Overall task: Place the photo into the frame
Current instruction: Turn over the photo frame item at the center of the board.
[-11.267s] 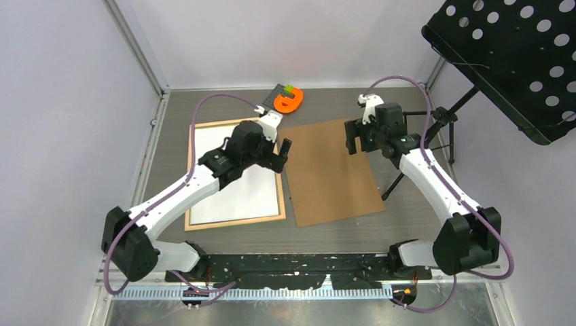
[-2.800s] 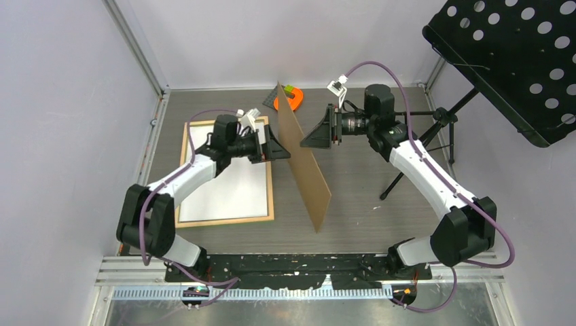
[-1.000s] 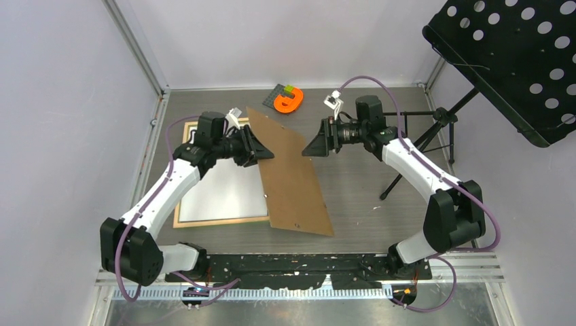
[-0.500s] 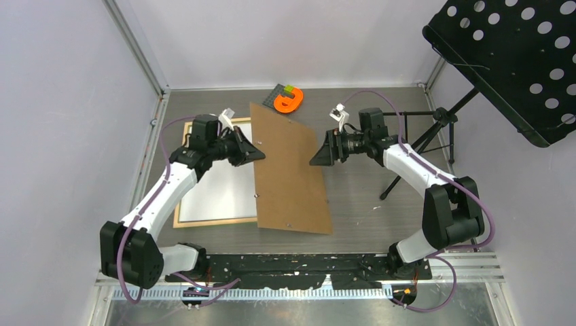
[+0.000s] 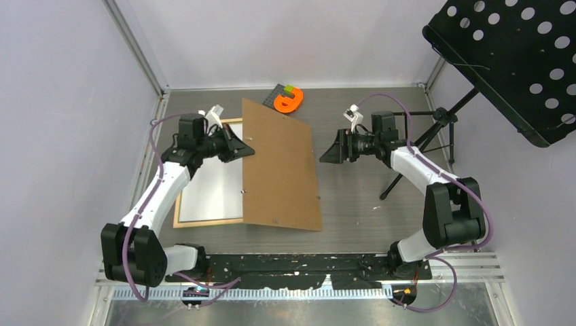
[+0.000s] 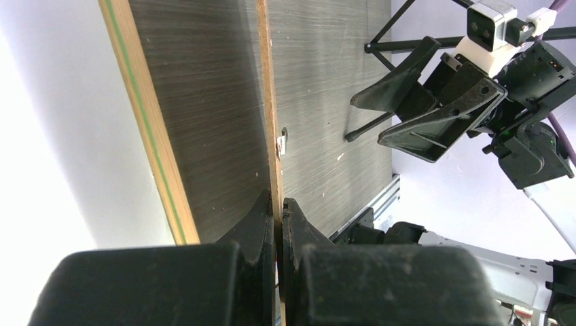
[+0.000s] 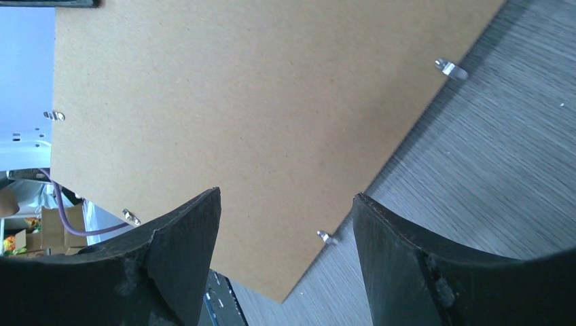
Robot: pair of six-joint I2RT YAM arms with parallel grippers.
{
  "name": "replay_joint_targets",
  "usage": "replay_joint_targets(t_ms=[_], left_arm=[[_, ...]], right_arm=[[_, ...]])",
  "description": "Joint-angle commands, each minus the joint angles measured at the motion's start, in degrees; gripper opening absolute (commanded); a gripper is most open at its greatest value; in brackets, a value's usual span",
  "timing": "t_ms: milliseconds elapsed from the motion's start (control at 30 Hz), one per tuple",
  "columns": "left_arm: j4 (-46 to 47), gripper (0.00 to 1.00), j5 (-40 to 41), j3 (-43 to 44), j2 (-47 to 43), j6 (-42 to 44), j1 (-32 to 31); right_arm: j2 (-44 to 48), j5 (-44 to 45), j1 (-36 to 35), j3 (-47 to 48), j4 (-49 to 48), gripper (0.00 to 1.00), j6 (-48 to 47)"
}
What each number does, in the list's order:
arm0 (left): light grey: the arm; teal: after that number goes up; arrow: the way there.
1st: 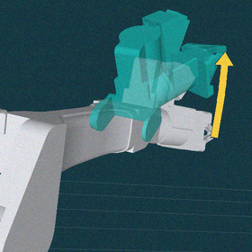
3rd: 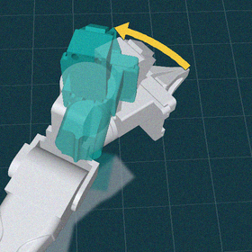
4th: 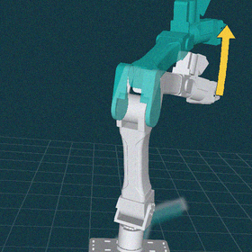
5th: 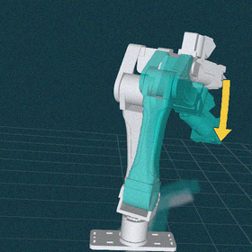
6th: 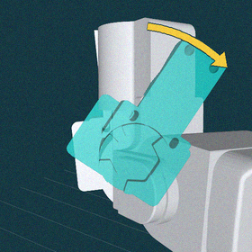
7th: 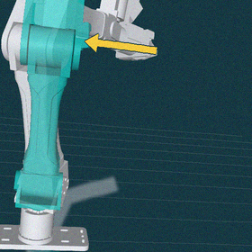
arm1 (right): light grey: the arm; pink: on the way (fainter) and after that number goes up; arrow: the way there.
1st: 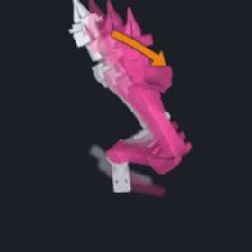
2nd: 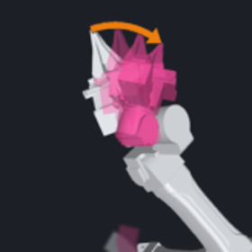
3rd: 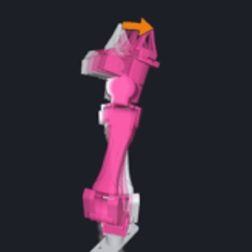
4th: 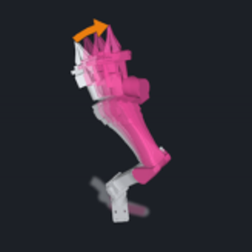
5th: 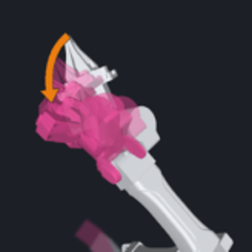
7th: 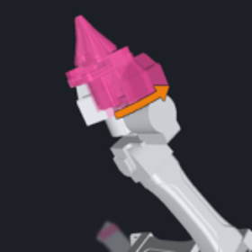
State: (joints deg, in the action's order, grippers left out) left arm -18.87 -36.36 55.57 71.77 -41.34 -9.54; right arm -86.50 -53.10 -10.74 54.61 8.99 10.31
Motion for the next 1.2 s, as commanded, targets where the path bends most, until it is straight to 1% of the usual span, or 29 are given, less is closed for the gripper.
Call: replay_joint_targets(t_ms=[0, 133, 333, 467, 567, 600, 700, 800, 933, 1167], left_arm=[[3.5, 0.00, -7.2, 1.6, 0.0, 7.5, 4.0], [-1.6, 0.00, -9.3, 2.8, -0.1, 11.6, 6.8], [-12.6, 0.00, -8.4, 7.2, -0.9, 19.9, 8.6], [-16.1, 0.00, -8.0, 7.2, -1.4, 23.5, 9.3], [-14.1, 0.00, -11.5, 5.3, -1.9, 22.7, 11.8], [-12.9, 0.00, -13.2, 4.8, -2.2, 22.1, 12.2], [-7.8, 0.00, -17.7, 3.0, -4.0, 18.9, 12.9], [-2.5, 0.00, -19.2, 0.2, -6.6, 15.5, 13.0], [5.7, 0.00, -20.0, -4.9, -9.9, 9.6, 13.3], [11.6, 0.00, -22.1, -8.1, -11.4, 4.3, 15.2]], right_arm=[[2.7, 1.9, 0.1, -0.4, -2.6, 0.77, 0.1], [2.0, 2.6, 0.1, -0.3, -2.7, 0.77, 0.5], [0.2, 3.3, -0.6, -0.5, -3.2, 0.77, 1.1], [-2.7, 3.0, -2.4, -1.0, -6.2, 0.77, 3.2], [-5.3, 2.0, -4.0, -1.0, -8.3, 0.78, 5.5], [-6.6, 1.7, -4.6, -1.0, -10.5, 0.78, 6.0], [-8.6, 0.3, -5.6, -1.6, -14.2, 0.78, 8.0], [-10.1, -0.9, -6.4, -3.5, -19.0, 0.78, 10.3], [-11.7, -2.2, -7.4, -5.1, -23.0, 0.78, 12.7], [-13.7, -2.8, -7.5, -7.8, -28.6, 0.78, 14.5]])
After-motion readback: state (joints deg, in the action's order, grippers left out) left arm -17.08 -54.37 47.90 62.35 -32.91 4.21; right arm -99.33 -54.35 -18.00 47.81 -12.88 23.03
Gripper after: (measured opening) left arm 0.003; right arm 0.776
